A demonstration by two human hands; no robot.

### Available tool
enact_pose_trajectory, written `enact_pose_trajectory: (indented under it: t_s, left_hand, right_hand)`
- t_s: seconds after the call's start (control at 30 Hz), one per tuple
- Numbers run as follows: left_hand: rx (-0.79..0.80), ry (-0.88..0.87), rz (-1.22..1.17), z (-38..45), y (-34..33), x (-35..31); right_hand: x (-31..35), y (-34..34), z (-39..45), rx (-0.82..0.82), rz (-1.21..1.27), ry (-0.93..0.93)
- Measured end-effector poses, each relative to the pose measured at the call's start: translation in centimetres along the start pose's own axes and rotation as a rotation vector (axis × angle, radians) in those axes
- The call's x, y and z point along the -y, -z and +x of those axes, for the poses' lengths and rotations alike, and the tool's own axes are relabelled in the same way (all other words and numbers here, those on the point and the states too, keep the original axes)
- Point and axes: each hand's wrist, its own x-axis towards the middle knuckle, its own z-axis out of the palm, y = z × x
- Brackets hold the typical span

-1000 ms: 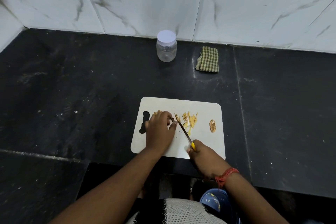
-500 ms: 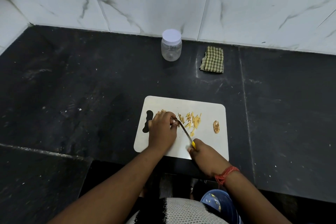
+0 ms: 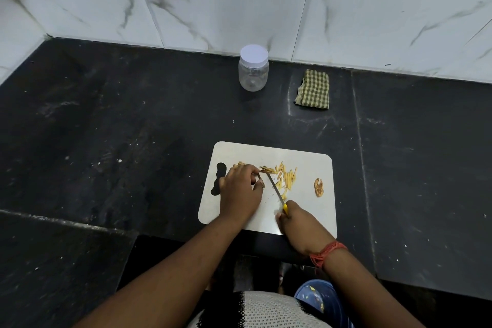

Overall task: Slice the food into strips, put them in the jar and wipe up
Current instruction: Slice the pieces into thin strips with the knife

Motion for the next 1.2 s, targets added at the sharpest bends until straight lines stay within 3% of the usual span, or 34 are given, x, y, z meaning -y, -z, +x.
enact_pose_trajectory:
  t_s: [0.67,0.87,1.2]
  left_hand:
    - [-0.008,0.002,0.015,0.1,-0.2,0.3]
    - [-0.015,0.0,0.015,0.0,-0.2,0.2]
    - [-0.074,-0.131,0.137,-0.4,-0.2,0.0]
  right_hand:
    - [1.9,1.3,1.8,0.084,-0.118,0.029]
    - [1.6,1.5,1.8,0.04,-0.116,0.014]
    - [-0.9,1.4,-0.4,0.028,0.2,-0.04]
